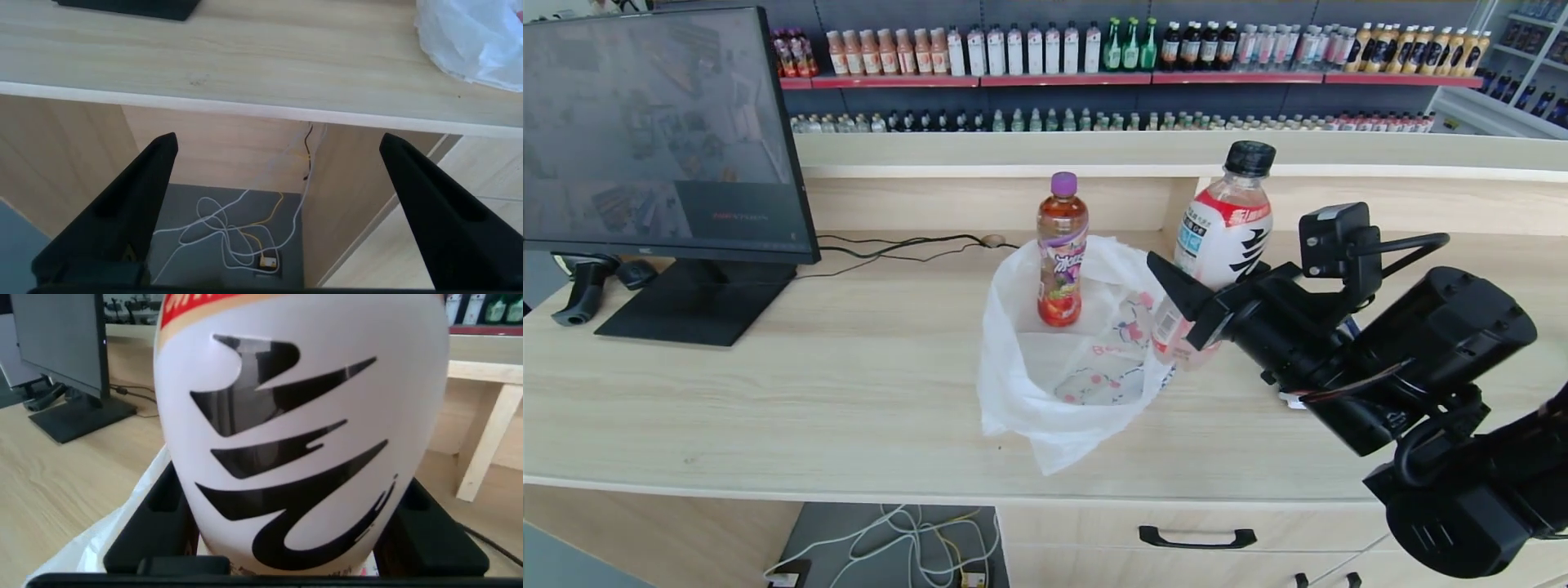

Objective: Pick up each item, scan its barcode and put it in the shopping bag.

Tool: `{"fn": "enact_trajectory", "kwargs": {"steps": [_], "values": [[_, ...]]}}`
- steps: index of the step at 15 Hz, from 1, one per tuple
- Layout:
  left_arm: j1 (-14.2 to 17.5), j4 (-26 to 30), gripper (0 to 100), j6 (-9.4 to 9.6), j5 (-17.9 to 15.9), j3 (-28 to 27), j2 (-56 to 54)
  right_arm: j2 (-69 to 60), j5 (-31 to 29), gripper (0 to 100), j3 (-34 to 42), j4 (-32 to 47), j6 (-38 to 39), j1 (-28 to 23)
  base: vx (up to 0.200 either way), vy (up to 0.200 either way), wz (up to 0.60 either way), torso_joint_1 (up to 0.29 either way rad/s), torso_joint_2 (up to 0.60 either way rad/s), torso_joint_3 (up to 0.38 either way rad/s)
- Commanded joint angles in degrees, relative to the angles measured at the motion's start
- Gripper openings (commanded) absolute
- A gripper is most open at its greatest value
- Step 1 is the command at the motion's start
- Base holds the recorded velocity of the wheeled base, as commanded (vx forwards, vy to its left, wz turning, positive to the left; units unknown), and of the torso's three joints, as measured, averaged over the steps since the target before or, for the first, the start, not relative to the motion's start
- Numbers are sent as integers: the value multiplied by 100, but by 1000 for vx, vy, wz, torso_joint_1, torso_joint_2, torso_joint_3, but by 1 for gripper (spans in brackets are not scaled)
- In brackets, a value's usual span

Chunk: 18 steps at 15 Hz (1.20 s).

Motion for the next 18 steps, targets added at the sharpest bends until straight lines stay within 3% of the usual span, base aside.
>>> {"fn": "enact_trajectory", "kwargs": {"steps": [1, 6, 10, 18], "values": [[0, -2, 100, 2, 0, 1, 6, -19, 2, 0, -3, -6, -2, 3, 0, 200, 0, 2, 2, 2], [0, -2, 100, 2, 0, 1, 6, -1, 2, 0, -38, -6, 25, 12, 0, 0, 0, 0, 0, 0], [0, -2, 100, 2, 0, 1, -2, 25, 2, 0, -73, -6, 25, 12, 200, 0, 0, -4, -2, 6], [0, -2, 100, 11, 0, 1, -2, 447, 2, 0, -363, -6, 139, -59, 0, 0, 0, 0, 0, 0]]}}
